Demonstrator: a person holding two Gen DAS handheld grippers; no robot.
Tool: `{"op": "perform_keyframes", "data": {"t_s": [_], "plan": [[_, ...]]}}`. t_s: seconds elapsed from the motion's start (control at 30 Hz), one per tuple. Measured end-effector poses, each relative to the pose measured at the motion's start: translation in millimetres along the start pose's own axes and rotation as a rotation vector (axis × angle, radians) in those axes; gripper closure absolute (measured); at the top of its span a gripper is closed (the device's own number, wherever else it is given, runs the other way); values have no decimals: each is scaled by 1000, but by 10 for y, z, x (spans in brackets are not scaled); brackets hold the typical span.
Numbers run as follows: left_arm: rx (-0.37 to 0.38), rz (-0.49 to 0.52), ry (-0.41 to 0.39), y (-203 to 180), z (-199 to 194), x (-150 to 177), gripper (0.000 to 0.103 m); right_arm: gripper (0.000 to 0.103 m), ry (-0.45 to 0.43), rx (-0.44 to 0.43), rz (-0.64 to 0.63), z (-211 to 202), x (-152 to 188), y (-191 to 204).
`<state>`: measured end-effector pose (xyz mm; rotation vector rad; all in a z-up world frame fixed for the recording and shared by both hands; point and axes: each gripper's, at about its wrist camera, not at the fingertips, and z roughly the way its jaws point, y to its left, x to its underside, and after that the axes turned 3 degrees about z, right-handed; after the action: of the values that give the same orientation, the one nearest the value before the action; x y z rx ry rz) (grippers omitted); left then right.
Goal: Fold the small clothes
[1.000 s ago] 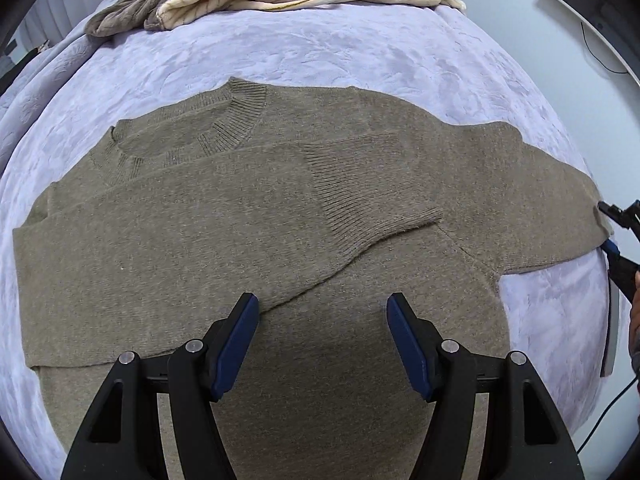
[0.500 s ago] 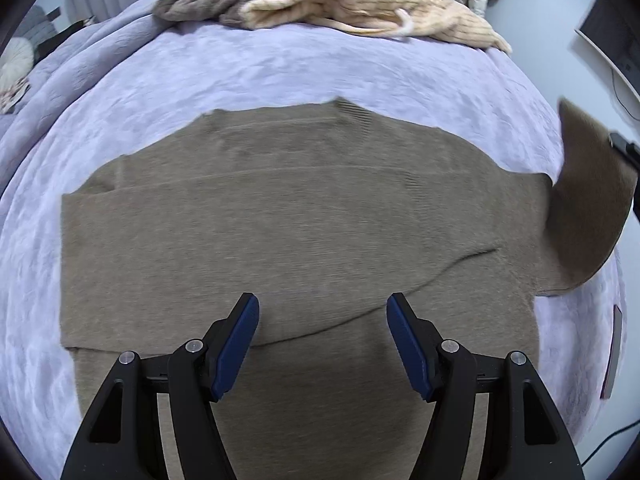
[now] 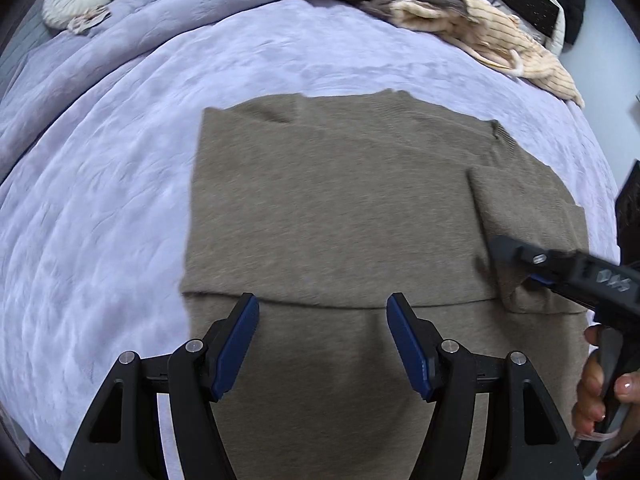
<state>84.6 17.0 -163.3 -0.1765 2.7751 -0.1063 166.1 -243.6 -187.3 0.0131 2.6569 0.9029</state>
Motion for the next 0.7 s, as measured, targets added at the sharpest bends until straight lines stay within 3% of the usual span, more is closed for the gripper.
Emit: {"op": "perform_keyframes", "data": {"t_s": [0.03, 0.17, 0.2, 0.23, 0.27, 0.33, 0.4, 0.53, 0.63, 0.7], "plan": [[-1, -10, 1, 60, -5, 22, 35, 47, -22, -20, 41, -55, 7, -28], [12, -46, 0, 253, -29, 68, 35, 47, -126, -23, 229, -303, -45, -263], [17, -50, -4, 284, -48, 70, 35, 53, -138, -25, 280, -325, -72, -330], [24, -54, -11, 319, -71, 69, 35, 82, -150, -28, 313, -343, -104, -362], [34, -57, -18, 356, -94, 63, 35, 94, -164, -23, 310, -341, -165, -323], [68, -74, -31, 444, -147, 50, 35, 94, -186, -9, 202, -362, -244, -99], [93, -96, -40, 549, -175, 36, 35, 94, -173, 47, -33, -281, -252, 369], [101, -131, -45, 733, -191, 25, 35, 94, -66, 153, -380, 180, -20, 1041], [111, -146, -35, 815, -166, 31, 35, 88, 54, 224, -499, 541, 203, 1159], [127, -150, -22, 833, -133, 27, 35, 79, 89, 292, -576, 667, 373, 1214]]}}
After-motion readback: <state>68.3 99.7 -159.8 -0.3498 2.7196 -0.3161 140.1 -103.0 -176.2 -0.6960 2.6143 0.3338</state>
